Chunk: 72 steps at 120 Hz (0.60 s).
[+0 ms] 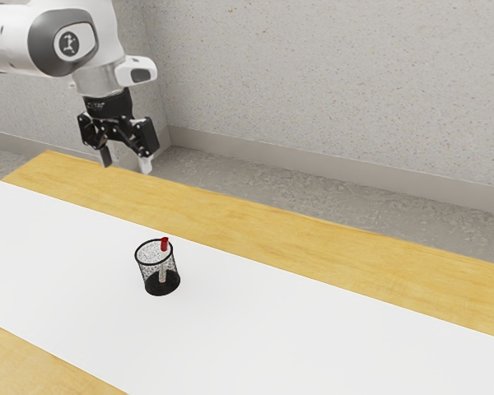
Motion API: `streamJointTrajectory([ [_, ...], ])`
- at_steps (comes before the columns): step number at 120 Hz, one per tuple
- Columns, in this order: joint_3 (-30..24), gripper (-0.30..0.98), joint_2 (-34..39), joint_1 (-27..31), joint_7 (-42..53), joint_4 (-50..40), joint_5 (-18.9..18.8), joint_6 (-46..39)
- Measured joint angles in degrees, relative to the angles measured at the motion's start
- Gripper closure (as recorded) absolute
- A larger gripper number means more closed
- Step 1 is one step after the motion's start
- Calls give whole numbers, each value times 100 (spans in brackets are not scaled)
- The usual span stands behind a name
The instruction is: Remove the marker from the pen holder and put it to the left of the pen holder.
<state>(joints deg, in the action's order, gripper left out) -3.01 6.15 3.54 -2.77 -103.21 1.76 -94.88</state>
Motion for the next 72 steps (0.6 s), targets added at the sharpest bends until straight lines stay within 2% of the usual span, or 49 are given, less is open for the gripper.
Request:
streamJointTrajectory([
  [19,12,0,-38,54,-32,-226,22,-123],
  [37,255,0,-789,127,-51,-434,51,-345],
  [57,253,0,-1063,200,554,-948,50,-1551],
  [72,117,1,-1000,242,1660,-1362,433,-2399],
])
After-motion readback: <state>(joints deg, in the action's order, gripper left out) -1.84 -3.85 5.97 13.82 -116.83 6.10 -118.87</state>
